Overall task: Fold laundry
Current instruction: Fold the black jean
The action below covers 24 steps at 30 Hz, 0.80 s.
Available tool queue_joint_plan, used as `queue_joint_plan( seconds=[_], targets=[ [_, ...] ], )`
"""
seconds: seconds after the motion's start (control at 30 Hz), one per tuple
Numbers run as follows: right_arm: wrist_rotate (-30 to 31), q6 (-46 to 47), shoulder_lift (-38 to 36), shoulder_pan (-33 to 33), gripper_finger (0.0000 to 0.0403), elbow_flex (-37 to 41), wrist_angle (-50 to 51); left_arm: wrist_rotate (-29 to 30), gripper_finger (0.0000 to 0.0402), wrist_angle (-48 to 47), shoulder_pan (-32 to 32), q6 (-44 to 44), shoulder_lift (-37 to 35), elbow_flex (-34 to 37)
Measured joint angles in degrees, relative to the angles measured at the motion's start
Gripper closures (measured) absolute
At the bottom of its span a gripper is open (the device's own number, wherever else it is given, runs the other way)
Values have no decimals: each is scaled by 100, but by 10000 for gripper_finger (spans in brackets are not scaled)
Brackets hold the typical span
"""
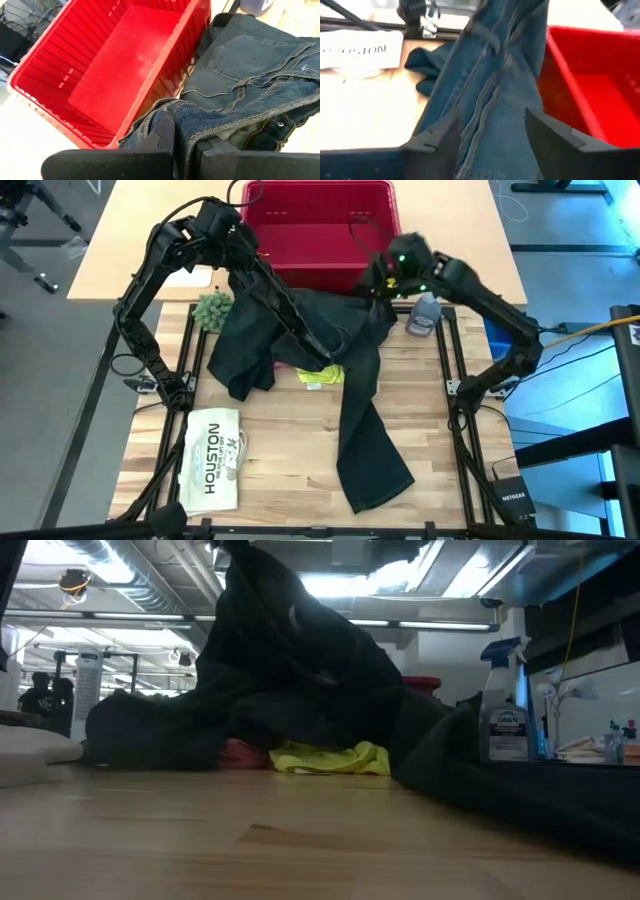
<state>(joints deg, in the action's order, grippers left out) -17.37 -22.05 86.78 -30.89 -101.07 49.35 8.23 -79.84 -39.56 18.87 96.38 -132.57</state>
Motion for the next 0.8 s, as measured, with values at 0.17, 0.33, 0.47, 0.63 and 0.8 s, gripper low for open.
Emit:
queue_joint_plan(
  seconds=[0.17,0.33,0.47,0.63,0.8],
  targets=[
    [157,409,10,45,221,1219,-520,82,401,30,1,44,0,0],
    [72,1333,-546,124,230,2517,-2210,89,401,76,2,19,0,1],
    [741,2073,-1229,129,231,3299,-3530,91,401,77,1,-12,0,2],
    [425,2771,-1979,117,231,3622,-5906,92,402,77,1,197,0,1],
    [-1111,3335,-1950,285,231,3643,-6998,91,402,77,1,306,0,1]
  ],
)
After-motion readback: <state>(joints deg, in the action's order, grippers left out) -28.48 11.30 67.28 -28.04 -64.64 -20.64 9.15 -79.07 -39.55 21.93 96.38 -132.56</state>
